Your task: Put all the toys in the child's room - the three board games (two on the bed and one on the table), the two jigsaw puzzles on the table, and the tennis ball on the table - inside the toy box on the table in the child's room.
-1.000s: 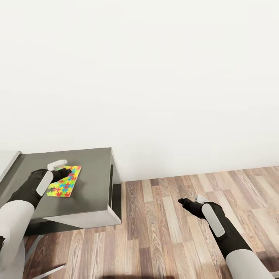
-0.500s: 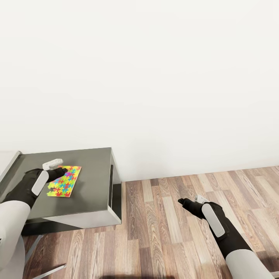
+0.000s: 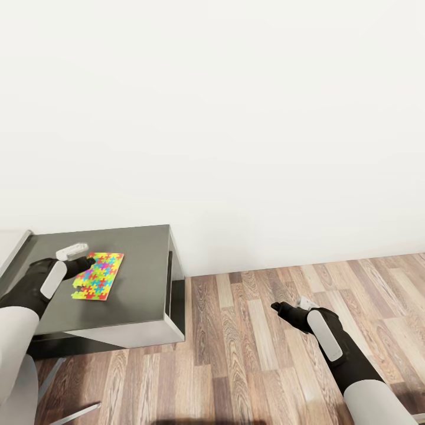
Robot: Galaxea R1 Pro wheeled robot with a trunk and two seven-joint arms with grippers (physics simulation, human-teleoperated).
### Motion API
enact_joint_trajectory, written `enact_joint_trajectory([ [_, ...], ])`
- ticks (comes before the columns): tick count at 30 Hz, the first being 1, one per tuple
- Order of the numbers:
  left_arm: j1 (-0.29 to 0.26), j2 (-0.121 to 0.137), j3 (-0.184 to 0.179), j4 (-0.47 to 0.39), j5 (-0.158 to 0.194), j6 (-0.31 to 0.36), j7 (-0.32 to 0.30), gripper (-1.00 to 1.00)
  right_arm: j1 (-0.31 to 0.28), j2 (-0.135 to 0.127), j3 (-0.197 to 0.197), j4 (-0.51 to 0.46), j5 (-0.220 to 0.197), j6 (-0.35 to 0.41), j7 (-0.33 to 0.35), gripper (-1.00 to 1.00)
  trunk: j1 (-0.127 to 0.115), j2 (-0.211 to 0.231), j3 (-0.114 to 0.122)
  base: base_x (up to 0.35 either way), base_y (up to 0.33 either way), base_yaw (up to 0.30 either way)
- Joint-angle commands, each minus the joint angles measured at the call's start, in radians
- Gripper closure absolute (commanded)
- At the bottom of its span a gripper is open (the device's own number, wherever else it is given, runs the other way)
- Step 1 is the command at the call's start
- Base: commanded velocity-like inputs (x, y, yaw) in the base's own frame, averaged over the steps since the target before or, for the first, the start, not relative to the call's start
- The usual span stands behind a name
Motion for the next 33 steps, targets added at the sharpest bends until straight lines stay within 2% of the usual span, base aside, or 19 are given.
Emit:
enact_joint_trajectory([
  [1, 0.000, 0.000, 0.000, 0.002, 0.010, 0.004, 0.008, -1.00, 0.000, 0.000, 0.001, -0.002, -0.010, 0.003, -0.009, -1.00, 0.001, -0.002, -0.002, 0.000, 0.000, 0.000],
  [13, -0.001, -0.002, -0.001, 0.097, 0.002, -0.009, 0.012, -1.00, 0.000, 0.000, 0.000, 0.000, -0.010, 0.003, -0.009, -1.00, 0.001, -0.002, -0.008, 0.000, 0.000, 0.000],
  [22, -0.001, -0.003, -0.003, 0.101, 0.001, -0.010, 0.012, -1.00, 0.000, 0.000, 0.001, -0.001, -0.010, 0.003, -0.009, -1.00, 0.001, -0.002, -0.019, 0.000, -0.007, 0.000],
  [33, -0.002, -0.003, -0.005, 0.101, 0.002, -0.011, 0.005, -1.00, 0.000, 0.000, 0.001, -0.002, -0.010, 0.003, -0.009, -1.00, 0.001, -0.002, -0.020, 0.000, -0.143, 0.000],
])
